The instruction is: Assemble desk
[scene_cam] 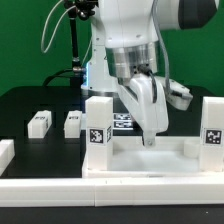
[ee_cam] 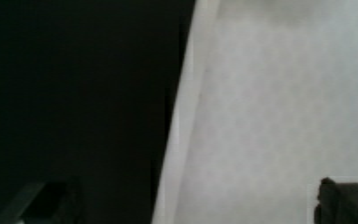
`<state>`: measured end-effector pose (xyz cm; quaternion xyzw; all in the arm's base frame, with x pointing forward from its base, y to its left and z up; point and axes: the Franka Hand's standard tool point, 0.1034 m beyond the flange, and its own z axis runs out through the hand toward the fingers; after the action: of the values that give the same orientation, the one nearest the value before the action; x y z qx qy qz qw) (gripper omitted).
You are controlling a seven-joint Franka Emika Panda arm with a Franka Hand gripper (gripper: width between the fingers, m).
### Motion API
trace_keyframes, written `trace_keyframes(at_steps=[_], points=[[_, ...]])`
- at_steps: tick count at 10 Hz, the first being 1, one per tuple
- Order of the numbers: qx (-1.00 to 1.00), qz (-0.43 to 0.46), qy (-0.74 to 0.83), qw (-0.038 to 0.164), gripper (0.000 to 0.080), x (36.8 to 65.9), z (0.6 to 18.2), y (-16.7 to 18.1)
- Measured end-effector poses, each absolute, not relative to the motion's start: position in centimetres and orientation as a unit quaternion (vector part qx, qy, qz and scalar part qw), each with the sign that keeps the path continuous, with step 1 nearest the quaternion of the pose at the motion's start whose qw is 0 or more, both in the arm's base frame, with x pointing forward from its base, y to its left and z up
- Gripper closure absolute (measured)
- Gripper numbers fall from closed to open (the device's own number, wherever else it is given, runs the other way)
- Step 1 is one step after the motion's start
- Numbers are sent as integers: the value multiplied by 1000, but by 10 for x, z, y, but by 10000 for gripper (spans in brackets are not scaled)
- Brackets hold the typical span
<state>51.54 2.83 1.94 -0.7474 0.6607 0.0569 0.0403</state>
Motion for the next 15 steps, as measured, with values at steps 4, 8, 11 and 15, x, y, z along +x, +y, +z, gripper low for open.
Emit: trace_keyframes(at_steps=[4,8,11,15], points=[[-749,60,658,38,258,515,16,30],[-749,60,658,38,684,515,15,30],[-747,61,661,37,726,514,15,28],[-747,61,661,37,726,514,15,28]])
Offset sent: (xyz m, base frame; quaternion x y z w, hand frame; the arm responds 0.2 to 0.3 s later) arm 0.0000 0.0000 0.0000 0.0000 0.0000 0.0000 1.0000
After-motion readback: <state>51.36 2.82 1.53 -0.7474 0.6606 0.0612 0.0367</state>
